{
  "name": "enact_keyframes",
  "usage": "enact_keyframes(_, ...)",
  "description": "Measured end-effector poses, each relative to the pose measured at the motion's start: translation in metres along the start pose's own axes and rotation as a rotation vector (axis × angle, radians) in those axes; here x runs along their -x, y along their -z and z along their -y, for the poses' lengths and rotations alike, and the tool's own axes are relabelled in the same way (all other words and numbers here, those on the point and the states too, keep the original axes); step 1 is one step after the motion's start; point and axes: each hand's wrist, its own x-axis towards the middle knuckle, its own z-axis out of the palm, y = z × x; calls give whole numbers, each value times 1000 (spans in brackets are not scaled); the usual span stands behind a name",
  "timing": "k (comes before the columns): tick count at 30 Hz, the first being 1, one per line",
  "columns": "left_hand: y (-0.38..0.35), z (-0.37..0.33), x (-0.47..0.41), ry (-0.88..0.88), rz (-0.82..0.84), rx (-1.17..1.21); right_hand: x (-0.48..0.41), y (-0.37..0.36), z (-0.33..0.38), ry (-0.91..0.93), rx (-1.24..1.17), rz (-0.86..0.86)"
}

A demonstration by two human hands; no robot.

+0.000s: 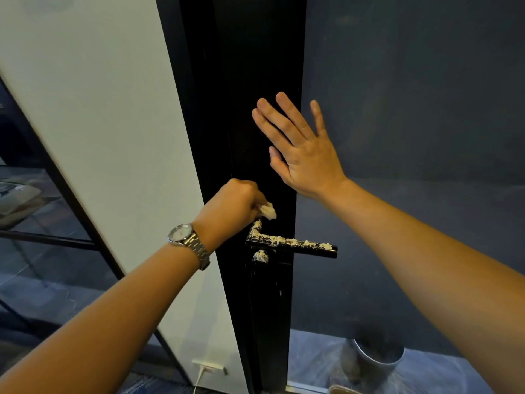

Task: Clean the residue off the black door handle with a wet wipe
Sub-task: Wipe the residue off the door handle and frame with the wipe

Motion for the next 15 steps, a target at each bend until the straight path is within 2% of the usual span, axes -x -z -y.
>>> enact_keyframes(3, 0, 1, 0, -5, -29, 15, 0, 2, -1, 3, 5, 2)
enact_keyframes(7, -5, 17, 9, 180, -121, 94, 0, 4, -1, 11, 7, 14)
enact_keyframes(12, -5, -3, 5, -36, -62, -5, 0, 4, 0, -8, 3, 26)
enact_keyframes(15, -3, 4, 5, -27, -49, -10, 0, 6, -2, 9, 12, 32)
